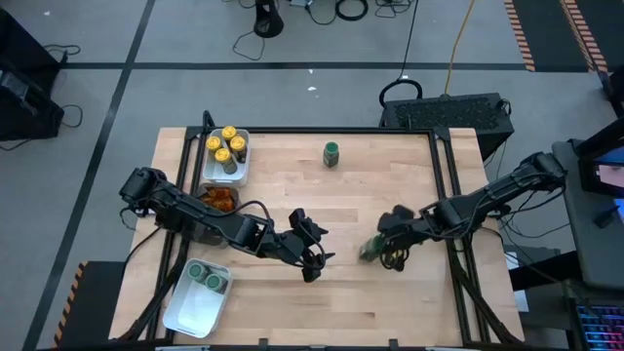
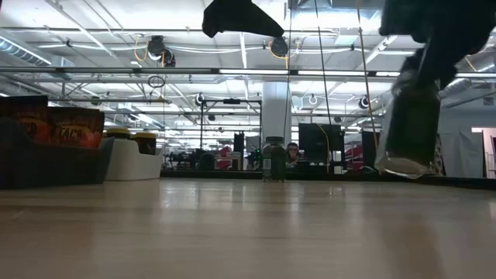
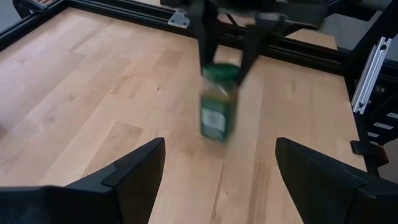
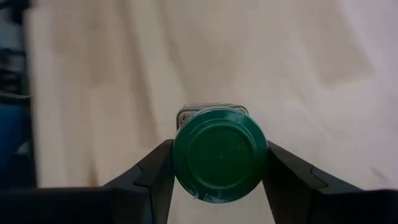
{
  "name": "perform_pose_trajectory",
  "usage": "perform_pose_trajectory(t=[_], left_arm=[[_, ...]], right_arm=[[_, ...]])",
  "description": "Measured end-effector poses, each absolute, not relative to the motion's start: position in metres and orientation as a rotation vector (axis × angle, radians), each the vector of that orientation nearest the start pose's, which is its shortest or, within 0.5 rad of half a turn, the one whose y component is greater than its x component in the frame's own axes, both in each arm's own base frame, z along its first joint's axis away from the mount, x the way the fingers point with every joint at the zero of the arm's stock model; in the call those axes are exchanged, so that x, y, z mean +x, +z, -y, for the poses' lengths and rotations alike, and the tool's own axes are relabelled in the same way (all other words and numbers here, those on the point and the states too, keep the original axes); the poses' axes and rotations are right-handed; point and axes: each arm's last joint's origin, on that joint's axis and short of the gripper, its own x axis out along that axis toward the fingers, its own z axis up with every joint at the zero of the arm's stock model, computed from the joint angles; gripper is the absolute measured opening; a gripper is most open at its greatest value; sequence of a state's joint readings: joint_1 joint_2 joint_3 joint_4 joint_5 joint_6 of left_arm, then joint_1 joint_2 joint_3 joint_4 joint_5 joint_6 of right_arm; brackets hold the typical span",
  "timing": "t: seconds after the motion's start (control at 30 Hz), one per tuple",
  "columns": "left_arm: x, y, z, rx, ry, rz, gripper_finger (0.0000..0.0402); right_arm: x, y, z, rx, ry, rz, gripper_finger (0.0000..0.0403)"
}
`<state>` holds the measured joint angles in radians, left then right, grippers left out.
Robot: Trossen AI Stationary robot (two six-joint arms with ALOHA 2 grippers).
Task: Sort spices by type
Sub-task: Put the right green seasoning bottle into the bottom white bin
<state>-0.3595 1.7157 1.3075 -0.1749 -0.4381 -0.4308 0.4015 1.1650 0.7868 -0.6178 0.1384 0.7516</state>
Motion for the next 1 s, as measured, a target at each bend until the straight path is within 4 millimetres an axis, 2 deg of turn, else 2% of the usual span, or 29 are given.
perform_pose_trajectory(t=[0.27,0.47,0.6,0.8,1.0], left_arm=[[0.363,0.27,0.125,-0.202,0.167,-0.53,0.0306],[0.357,0.268,0.126,-0.248,0.187,-0.583,0.0306],[0.353,0.267,0.133,-0.245,0.17,-0.61,0.0306],[0.341,0.261,0.149,-0.262,0.166,-0.68,0.0306],[0.33,0.257,0.162,-0.27,0.193,-0.72,0.0306]], right_arm=[[0.25,0.216,-0.104,0.298,0.087,-0.933,0.018],[0.297,0.244,-0.123,0.113,0.164,-0.949,0.0179],[0.327,0.253,-0.135,0.002,0.198,-1.0,0.018],[0.363,0.235,-0.149,-0.114,0.231,-1.08,0.018],[0.379,0.222,-0.155,-0.148,0.243,-1.104,0.018]])
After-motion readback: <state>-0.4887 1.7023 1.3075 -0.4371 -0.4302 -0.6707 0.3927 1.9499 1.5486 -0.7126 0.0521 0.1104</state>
